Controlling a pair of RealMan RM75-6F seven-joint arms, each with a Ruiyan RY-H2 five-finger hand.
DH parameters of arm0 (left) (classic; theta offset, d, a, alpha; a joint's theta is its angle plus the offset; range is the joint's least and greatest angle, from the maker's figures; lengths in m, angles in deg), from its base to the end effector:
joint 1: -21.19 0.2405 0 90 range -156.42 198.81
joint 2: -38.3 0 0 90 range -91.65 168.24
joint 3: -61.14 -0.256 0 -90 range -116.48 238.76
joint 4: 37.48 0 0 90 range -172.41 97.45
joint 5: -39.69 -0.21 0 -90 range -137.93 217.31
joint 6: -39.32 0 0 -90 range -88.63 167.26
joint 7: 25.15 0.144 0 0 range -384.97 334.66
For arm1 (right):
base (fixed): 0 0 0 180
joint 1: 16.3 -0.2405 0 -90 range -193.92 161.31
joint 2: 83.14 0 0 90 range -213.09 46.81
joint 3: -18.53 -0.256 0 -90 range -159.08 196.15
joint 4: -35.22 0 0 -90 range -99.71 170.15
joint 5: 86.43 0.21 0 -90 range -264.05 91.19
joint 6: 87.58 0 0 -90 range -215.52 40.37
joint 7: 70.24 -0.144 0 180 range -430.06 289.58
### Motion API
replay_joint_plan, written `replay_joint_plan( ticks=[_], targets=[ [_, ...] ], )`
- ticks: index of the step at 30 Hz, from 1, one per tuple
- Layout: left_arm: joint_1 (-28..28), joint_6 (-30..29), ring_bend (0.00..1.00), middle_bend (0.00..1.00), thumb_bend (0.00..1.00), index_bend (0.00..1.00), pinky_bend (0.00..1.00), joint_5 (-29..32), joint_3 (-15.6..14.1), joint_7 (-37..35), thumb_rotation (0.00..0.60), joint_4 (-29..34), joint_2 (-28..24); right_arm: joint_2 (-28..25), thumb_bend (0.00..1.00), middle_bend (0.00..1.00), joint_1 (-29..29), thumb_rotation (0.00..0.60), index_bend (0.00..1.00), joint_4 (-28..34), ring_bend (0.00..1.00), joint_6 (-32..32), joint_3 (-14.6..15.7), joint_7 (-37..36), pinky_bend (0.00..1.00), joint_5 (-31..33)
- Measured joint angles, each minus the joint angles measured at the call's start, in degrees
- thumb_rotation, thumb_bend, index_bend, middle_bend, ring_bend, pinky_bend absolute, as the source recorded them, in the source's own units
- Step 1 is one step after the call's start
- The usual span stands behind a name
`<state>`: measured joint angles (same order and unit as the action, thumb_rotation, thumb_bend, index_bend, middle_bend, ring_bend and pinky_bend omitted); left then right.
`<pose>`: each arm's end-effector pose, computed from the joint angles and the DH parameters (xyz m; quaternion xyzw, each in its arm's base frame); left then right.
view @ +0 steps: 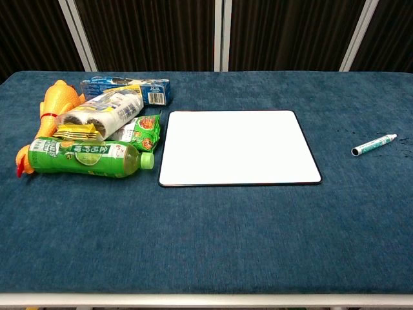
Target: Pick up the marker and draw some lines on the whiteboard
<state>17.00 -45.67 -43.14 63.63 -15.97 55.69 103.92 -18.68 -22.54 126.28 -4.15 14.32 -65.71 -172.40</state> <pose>-0.3158 0.1754 0.1510 -0.6009 -0.3708 -0.3369 0.6228 -0.3100 -0.1938 0.1589 0.6163 -0.3534 0.3679 0.6000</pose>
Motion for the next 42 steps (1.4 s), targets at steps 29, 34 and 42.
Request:
replay_joint_plan(
  ticks=[29,34,42],
  targets=[
    [0.30,0.00,0.03,0.04,0.03,0.16,0.01,0.35,-0.13,-0.61,0.600,1.53,-0.47,16.18,0.21,0.37,-24.30,0.600,0.37,-33.17,0.12,-30.36,0.88,-3.82,0.16,-4.60],
    [0.27,-0.03,0.03,0.04,0.03,0.16,0.01,0.36,0.04,-1.09,0.600,1.54,-0.78,22.85,0.21,0.41,-26.66,0.600,0.41,-41.61,0.13,-30.28,3.00,-6.09,0.16,-7.50],
    [0.21,0.44,0.03,0.04,0.03,0.16,0.01,0.55,-0.01,-2.03,0.600,0.82,-0.27,28.29,0.21,0.44,-28.40,0.600,0.45,-50.38,0.16,-28.93,5.66,-9.10,0.16,-9.70]
  ],
)
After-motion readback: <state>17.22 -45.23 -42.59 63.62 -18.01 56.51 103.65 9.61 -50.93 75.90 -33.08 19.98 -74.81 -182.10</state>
